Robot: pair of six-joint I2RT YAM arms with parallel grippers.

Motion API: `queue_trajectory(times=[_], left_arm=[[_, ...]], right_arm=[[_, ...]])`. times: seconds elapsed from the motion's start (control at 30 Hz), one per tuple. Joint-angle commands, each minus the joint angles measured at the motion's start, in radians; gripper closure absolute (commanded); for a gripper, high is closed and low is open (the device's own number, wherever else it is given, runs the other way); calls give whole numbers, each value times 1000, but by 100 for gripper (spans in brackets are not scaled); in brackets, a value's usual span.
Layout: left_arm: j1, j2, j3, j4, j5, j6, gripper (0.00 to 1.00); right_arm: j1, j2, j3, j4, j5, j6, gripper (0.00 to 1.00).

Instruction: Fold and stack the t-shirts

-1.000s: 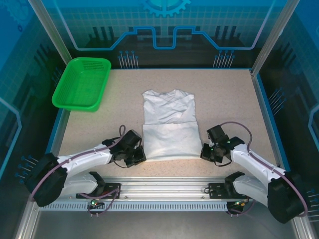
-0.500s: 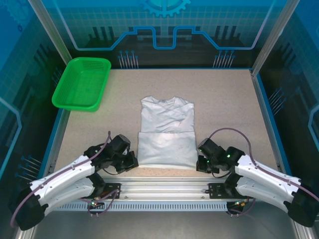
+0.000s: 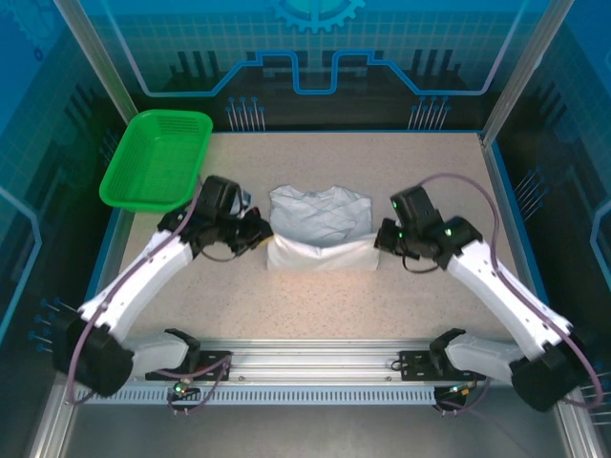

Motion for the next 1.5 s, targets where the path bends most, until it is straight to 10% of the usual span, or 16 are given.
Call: queue_trajectory(times=[0.0, 0.33, 0.6, 0.73, 1.0, 1.47], left_arm=[[48, 154, 138, 44, 70, 79, 100], [259, 691, 498, 179, 161, -19, 97], [333, 966, 827, 115, 120, -25, 26], [290, 860, 814, 67, 67, 44, 29], [42, 663, 540, 143, -77, 82, 49], [-85, 778, 255, 310, -139, 136, 55]], right_arm=[[-76, 179, 157, 44, -65, -137, 100], [-266, 838, 734, 17, -266, -160, 100], [-362, 1303, 1328, -228, -327, -105, 46], [-355, 1110, 1080, -114, -276, -106, 38], [-243, 706, 366, 327, -421, -46, 60], [-164, 816, 98, 469, -448, 0, 76]])
